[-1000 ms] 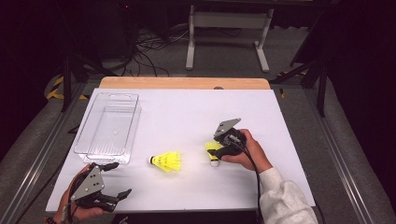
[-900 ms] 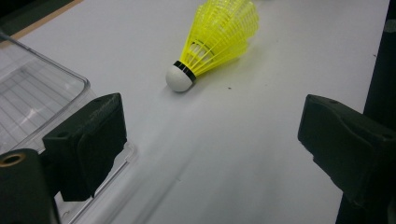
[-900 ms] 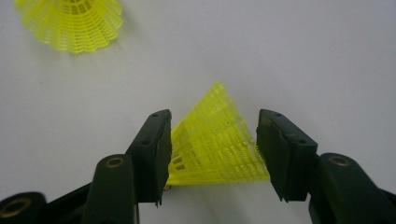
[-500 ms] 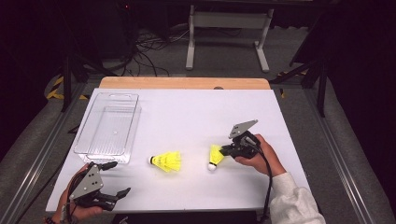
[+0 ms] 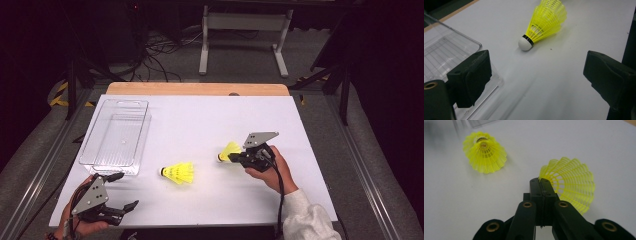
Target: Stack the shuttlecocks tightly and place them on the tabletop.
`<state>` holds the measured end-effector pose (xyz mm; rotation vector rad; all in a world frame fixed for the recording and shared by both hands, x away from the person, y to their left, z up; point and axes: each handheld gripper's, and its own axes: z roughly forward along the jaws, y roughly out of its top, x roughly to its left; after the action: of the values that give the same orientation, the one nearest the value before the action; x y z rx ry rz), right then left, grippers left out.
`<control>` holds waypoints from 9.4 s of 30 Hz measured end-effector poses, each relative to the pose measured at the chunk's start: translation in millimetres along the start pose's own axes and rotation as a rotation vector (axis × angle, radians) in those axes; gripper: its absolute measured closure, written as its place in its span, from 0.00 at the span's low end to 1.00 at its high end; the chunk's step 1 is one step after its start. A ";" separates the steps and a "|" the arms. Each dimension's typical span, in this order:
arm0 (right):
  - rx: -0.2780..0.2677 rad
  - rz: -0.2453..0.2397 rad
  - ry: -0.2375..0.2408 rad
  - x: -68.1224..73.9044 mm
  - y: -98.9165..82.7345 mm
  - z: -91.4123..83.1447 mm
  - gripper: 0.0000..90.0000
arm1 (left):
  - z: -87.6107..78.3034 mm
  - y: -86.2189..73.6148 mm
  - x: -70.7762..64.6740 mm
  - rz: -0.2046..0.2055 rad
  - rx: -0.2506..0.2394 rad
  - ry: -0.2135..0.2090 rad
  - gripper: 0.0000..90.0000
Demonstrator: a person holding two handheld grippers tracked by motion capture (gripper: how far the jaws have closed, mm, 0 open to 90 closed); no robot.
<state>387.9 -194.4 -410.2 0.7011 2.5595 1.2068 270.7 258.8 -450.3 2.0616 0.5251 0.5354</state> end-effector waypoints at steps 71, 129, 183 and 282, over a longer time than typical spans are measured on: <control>0.028 0.036 -0.078 36.4 -52.0 7.3 0.66 | -4.2 -0.3 -5.6 0.027 0.004 0.008 0.10; -0.061 -0.062 -0.061 64.4 -35.7 5.1 0.99 | -3.7 0.0 -6.4 0.032 0.008 0.008 0.10; -0.070 -0.121 0.028 90.7 -8.1 51.5 0.99 | -2.4 0.2 -6.9 0.039 0.016 0.005 0.10; -0.023 0.022 0.022 126.3 15.5 118.1 0.29 | -1.1 0.1 -6.8 0.039 0.029 0.009 0.10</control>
<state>330.8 -43.2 -473.5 0.7166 2.5576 1.2555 264.5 255.7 -450.8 2.1013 0.5008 0.5633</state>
